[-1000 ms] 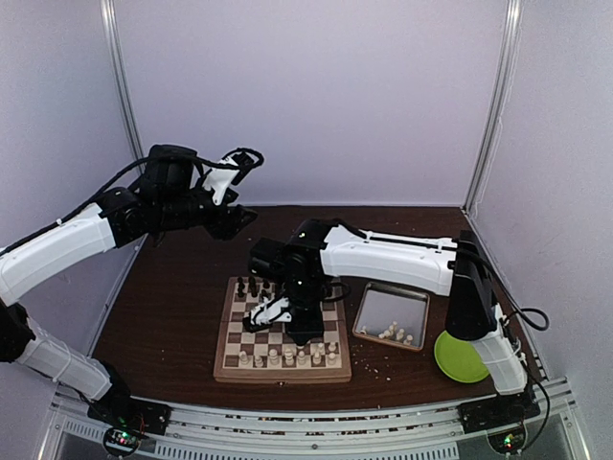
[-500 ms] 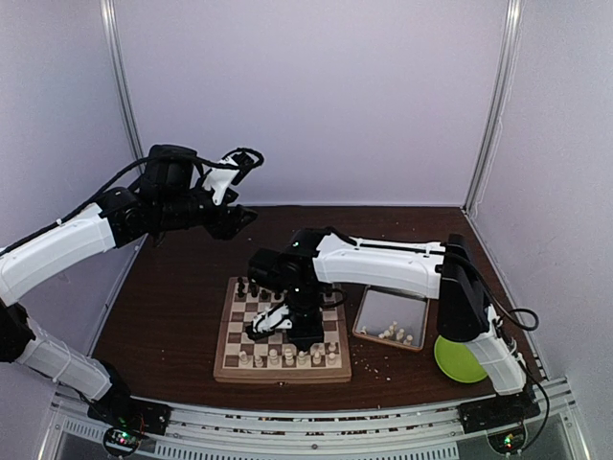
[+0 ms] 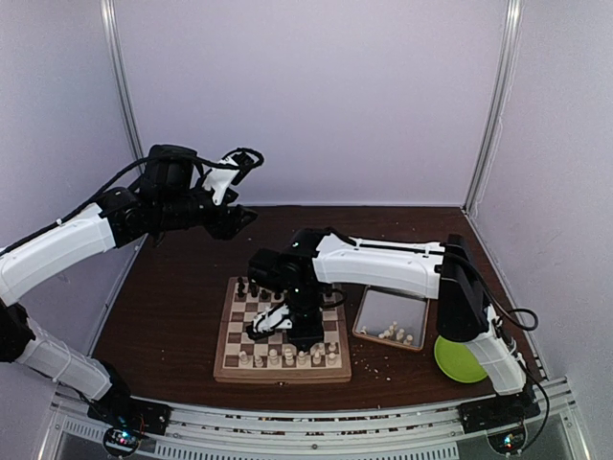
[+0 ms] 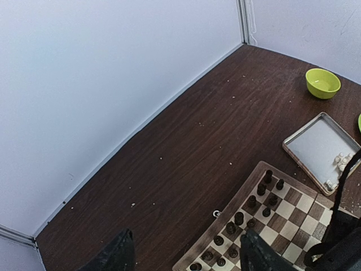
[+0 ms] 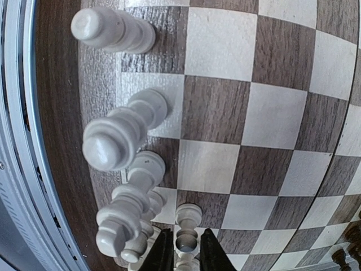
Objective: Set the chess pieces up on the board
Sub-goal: Place the pawn at c2.
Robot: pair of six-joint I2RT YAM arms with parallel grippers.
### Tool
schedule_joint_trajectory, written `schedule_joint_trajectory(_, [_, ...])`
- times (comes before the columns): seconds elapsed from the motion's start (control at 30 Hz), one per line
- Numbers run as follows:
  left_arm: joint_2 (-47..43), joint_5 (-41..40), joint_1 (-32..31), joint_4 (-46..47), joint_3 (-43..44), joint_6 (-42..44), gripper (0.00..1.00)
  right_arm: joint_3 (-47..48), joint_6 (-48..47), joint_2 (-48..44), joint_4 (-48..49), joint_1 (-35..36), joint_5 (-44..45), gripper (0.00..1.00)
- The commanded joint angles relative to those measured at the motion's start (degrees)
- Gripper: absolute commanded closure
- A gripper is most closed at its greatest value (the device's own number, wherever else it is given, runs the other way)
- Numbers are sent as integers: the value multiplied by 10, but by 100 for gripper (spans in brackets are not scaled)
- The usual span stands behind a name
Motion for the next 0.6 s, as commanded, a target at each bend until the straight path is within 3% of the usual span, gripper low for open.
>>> schedule_joint_trajectory(0.0, [-11, -1, -2, 19, 16, 5, 35, 8, 5, -15, 4, 0, 16, 81])
schedule_joint_trajectory(0.33, [-7, -1, -2, 19, 16, 5, 35, -8, 3, -76, -6, -6, 17, 74])
schedule_joint_trajectory(0.57, [-6, 0, -2, 19, 16, 4, 35, -114, 12, -188, 31, -50, 3, 74])
